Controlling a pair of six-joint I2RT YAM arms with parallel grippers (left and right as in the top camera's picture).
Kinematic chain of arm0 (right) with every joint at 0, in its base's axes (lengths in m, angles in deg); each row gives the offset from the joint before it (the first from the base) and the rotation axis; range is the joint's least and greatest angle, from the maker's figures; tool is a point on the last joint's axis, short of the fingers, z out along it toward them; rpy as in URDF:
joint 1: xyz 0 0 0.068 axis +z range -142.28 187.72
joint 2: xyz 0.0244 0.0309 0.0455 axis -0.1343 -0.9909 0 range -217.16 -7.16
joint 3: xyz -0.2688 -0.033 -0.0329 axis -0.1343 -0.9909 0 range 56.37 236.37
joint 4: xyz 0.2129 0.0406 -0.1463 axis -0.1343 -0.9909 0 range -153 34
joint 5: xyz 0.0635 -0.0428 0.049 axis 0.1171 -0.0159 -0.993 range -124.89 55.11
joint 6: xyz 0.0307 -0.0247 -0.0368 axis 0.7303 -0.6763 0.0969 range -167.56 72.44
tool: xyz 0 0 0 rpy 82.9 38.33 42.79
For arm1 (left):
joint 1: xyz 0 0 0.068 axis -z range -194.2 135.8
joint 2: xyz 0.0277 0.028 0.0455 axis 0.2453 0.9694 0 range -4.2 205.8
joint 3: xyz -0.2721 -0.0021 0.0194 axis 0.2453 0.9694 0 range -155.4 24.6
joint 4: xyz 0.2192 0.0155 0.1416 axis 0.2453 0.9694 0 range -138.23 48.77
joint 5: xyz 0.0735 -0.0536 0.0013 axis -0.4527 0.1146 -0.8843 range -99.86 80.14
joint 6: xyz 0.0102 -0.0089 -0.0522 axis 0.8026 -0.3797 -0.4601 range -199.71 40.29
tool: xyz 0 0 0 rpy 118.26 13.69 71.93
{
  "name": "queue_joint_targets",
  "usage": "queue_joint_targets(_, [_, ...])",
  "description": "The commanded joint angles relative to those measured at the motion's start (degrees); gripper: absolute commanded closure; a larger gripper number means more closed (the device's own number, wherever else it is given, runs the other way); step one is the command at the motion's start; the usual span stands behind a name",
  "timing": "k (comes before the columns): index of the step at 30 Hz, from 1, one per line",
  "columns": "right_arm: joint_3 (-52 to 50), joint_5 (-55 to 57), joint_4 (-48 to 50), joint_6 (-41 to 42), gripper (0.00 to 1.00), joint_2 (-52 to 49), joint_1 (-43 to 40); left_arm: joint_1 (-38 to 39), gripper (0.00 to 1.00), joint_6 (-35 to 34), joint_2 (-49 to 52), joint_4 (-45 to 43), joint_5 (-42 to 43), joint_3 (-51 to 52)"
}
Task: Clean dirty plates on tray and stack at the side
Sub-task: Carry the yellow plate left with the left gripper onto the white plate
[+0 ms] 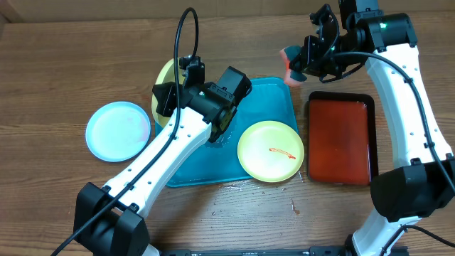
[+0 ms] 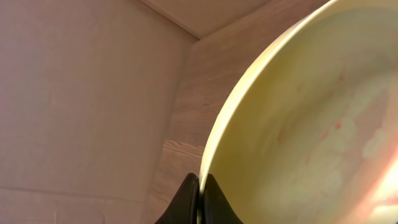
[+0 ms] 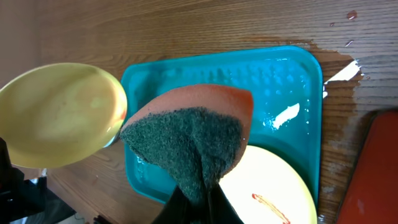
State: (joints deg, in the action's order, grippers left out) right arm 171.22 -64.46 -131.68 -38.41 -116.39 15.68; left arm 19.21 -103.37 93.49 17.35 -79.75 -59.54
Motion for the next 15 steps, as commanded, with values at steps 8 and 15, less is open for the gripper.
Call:
queue_joint_targets(8, [0.42,0.17,0.31,-0.24,0.96,0.59,0.04,0.09,0.96,-1.25,-1.97,-1.62,2.8,-0.35])
queue_joint_targets(15, [0.42,0.17,0.26,-0.24,0.96,0.59,0.04,-8.83,0.95,-0.44,-1.97,-2.01,36.41,-0.35])
